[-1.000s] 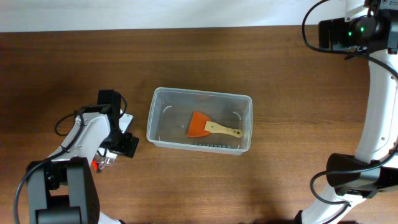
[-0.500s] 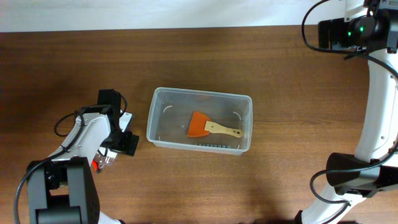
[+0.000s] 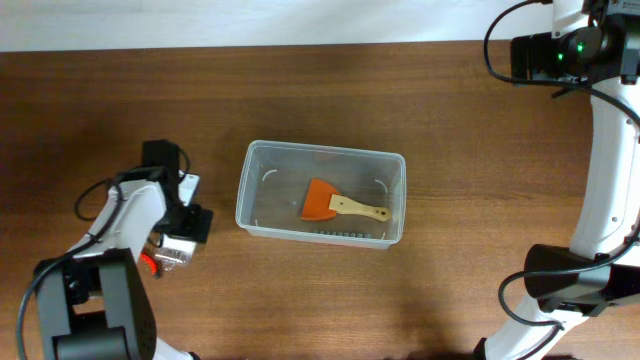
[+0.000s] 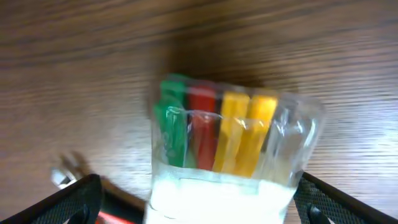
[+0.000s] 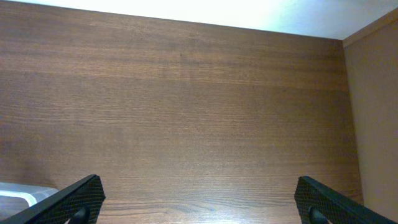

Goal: Pack container
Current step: 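Lower the left gripper onto the marker pack and grasp it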

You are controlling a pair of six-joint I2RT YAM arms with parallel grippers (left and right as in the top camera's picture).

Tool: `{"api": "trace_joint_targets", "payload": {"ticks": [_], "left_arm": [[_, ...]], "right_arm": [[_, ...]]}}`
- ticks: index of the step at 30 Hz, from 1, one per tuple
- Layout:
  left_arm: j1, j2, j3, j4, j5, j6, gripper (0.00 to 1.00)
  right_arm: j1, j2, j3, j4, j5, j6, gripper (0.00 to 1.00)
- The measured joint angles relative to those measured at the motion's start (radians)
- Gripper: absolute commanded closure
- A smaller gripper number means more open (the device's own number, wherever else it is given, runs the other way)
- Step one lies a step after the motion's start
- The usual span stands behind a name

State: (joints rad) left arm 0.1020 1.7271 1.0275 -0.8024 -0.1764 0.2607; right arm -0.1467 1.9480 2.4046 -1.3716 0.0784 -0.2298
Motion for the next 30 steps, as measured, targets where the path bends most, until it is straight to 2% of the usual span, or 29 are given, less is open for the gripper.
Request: {"api": "trace_joint_targets", "payload": {"ticks": [7,19,30], "left_arm": [[0.042,0.000,0.000,0.000,0.007,-0.008,0.01],[0.041,0.000,0.000,0.004,0.125,-0.019,0.01],[0.042,0.001,-0.057,0.082,0.143,-0.019,0.01]], "right_arm": [[0.000,0.000,0.000,-0.002,0.000,0.002,0.01],[0.000,0.000,0.000,-0.002,0.000,0.002,0.01],[0.000,0.000,0.000,-0.002,0.000,0.002,0.01]]}}
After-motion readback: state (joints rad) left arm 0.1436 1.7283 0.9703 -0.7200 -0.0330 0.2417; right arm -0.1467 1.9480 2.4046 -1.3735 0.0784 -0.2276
